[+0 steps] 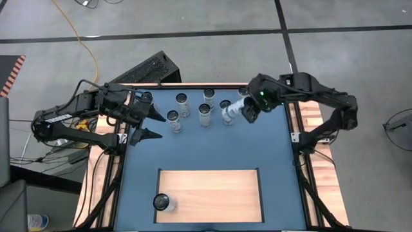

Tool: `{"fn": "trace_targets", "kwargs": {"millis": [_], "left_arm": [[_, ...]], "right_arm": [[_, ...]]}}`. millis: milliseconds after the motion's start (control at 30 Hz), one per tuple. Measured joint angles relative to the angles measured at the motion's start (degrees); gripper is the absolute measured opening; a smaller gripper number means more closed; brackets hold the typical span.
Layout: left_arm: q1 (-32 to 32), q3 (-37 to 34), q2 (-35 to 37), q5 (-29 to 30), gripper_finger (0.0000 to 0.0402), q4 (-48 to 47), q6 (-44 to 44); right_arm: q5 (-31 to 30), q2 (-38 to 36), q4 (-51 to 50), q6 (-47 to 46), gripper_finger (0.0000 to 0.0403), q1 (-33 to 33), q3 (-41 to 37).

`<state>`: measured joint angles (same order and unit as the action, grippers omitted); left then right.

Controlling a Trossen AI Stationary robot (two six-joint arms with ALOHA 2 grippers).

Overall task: Place canned beverage on shelf
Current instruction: Put the right white blue soda can on the shelf aligned with the other white blue soda can

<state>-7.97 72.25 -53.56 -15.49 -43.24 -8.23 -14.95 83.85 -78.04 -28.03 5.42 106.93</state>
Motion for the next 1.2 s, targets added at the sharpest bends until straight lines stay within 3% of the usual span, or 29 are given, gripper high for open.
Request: {"fn": "trace_targets", "kwargs": {"millis": [467, 567, 700, 1200], "left_arm": [[0.0, 0.0, 0.0, -2.4, 0.0322, 0.0, -1.7], [0.4, 0.0, 0.0, -3.1, 0.0322, -0.1, -2.4], [1.0, 0.0, 0.0, -3.3, 0.0322, -1.5, -2.9], [3.5, 0.0, 0.0, -2.9, 0.0322, -2.4, -2.6]], "right_arm": [[-2.9, 20.2, -12.3, 3.7, 0.0206, -13.1, 27.5], [-0.3, 21.4, -7.8, 7.7, 0.0206, -14.9, 26.4], [1.1, 23.6, -12.0, 7.2, 0.0206, -16.3, 27.9], [-6.6, 27.4, -11.0, 11.7, 0.0206, -28.4, 27.9]]}}
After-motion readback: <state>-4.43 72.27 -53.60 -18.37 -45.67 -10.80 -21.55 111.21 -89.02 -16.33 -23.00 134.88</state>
